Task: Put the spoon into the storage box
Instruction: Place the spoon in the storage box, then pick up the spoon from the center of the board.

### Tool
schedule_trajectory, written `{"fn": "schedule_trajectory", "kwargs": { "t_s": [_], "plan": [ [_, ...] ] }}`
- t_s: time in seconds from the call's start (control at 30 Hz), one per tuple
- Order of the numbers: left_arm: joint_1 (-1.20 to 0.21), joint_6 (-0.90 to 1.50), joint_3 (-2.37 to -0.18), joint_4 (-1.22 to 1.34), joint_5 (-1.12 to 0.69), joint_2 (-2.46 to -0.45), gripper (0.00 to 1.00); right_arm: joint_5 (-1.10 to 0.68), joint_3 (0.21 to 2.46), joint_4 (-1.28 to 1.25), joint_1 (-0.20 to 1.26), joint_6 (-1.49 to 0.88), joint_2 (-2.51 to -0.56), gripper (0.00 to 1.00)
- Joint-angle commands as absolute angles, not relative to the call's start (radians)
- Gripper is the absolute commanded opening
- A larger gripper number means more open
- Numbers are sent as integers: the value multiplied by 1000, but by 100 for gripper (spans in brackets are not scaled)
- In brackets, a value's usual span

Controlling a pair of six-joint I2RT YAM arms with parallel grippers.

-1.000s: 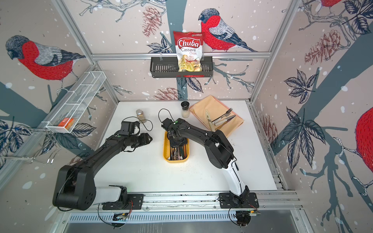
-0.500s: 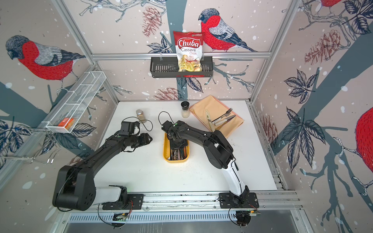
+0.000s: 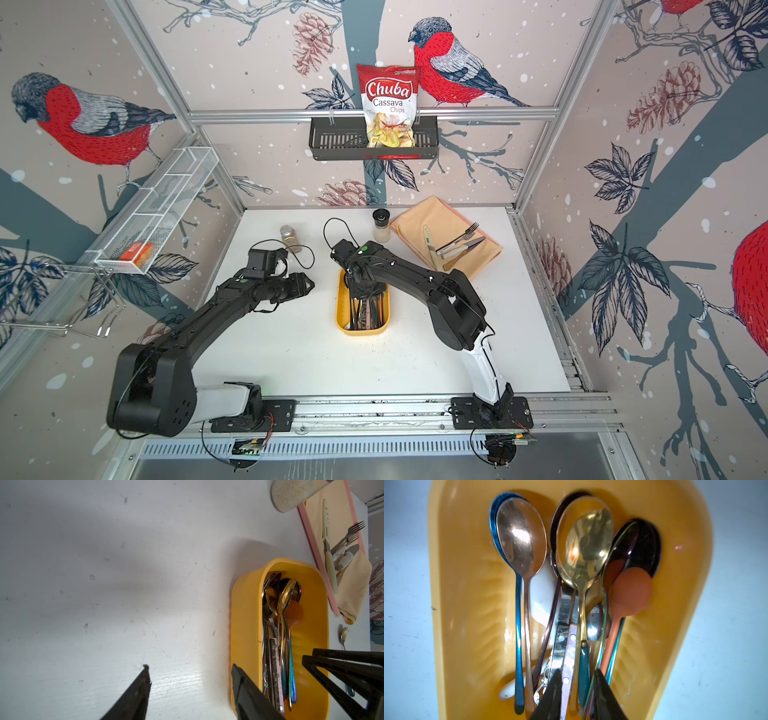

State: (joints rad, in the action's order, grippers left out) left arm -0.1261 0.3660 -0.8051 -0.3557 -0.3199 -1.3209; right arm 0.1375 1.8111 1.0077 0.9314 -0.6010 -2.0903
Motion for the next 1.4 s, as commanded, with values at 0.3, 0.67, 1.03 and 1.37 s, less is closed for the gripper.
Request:
{"fn": "schedule_trajectory", "kwargs": {
  "t_s": [0.3, 0.67, 1.03, 1.37],
  "plan": [
    [-194, 335, -865, -349, -319, -1346, 65, 241, 1458, 929, 695, -557, -1813, 32],
    [-236, 320, -919, -353, -315, -1405, 65, 183, 1084, 799, 394, -507, -1592, 36],
    [-238, 323, -922, -364, -313, -1404, 65, 155, 990, 806, 218, -496, -1550, 40],
    [-240, 325, -916, -365, -309, -1407, 65, 114, 910, 796, 159, -535, -1523, 43]
  ]
}}
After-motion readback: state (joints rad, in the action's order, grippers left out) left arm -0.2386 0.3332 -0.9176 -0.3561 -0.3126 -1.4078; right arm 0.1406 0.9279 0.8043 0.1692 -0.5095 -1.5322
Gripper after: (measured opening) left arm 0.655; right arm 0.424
